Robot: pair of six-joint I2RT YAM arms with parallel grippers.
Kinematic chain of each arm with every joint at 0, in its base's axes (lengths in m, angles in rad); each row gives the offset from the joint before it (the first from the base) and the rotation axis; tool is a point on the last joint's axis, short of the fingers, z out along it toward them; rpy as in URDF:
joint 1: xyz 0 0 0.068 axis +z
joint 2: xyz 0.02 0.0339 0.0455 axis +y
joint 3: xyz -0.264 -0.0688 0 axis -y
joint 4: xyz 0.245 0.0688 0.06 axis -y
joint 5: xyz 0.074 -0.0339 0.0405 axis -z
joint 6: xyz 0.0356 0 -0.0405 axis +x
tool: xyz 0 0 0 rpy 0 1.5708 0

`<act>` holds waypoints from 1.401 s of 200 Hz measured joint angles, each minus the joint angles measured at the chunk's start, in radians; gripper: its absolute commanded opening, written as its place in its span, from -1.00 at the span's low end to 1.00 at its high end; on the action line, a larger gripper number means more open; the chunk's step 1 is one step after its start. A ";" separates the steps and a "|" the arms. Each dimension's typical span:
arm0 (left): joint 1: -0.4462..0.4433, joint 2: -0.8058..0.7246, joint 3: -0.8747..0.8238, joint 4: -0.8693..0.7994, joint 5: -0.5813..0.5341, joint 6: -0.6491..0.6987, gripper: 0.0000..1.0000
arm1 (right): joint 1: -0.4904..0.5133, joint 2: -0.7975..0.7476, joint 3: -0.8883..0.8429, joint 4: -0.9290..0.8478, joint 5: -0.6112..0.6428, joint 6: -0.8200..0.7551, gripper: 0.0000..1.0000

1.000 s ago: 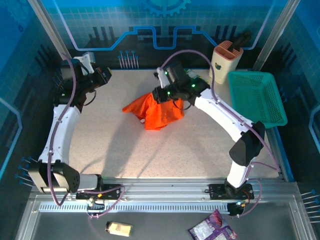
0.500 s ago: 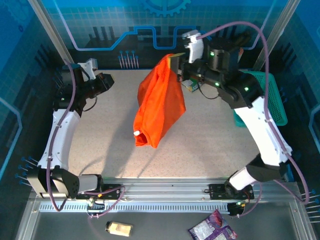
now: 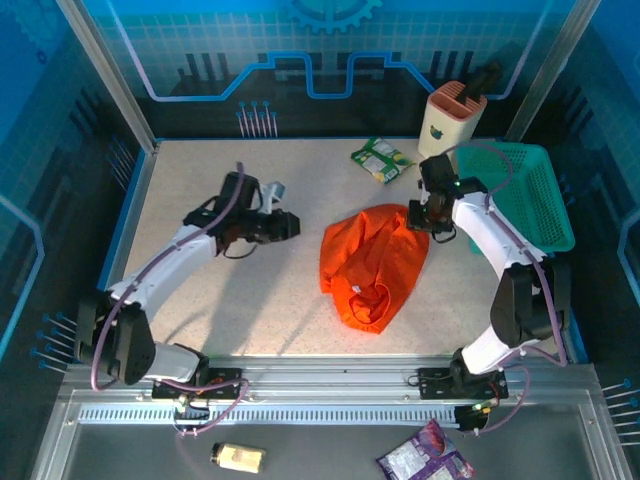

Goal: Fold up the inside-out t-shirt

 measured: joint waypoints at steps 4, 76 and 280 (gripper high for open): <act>-0.014 0.008 -0.005 0.000 -0.004 -0.003 -0.28 | 0.002 -0.008 -0.013 0.000 -0.006 -0.001 -0.30; -0.332 0.235 0.082 -0.044 -0.111 -0.023 0.12 | 0.154 -0.071 -0.117 0.032 -0.072 -0.009 0.18; -0.329 0.307 0.115 -0.156 -0.336 -0.016 -1.00 | 0.335 -0.166 -0.240 -0.065 0.216 0.159 -1.00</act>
